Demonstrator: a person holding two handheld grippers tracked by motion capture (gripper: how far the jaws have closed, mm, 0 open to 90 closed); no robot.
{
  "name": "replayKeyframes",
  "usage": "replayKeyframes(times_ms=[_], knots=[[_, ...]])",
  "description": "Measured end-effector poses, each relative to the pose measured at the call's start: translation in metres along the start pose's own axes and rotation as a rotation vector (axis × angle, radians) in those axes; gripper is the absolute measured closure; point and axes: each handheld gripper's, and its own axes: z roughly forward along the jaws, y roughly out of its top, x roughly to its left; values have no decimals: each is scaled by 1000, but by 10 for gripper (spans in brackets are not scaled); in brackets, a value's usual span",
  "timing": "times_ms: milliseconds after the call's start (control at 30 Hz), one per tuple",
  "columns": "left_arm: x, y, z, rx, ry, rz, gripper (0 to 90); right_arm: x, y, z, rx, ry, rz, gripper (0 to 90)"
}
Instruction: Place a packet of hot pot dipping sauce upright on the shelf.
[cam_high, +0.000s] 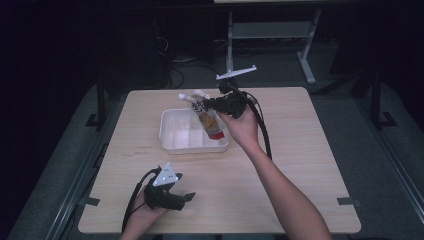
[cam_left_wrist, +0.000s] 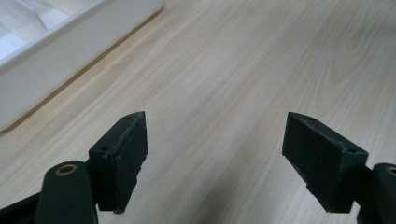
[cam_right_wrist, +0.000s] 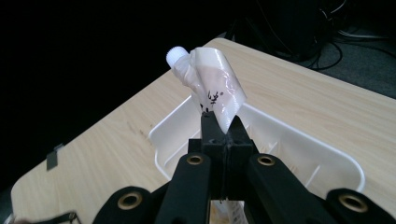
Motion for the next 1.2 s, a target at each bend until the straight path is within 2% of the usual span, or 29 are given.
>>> replayKeyframes(times_ms=[167, 467, 733, 1067, 1200], knots=[[0, -1, 0, -6, 5, 0, 221, -2, 8, 13, -10, -45, 14, 890], [2, -1, -2, -7, 11, 3, 222, -20, 8, 36, -17, -120, 74, 890], [2, -1, -2, -8, 7, 8, 219, -32, 4, 51, -5, -143, 114, 889], [0, 0, -3, -22, -3, 7, 219, -38, -7, 72, 11, -171, 158, 889], [-1, 1, -4, -31, -5, 8, 219, -37, -12, 78, 12, -196, 142, 888]])
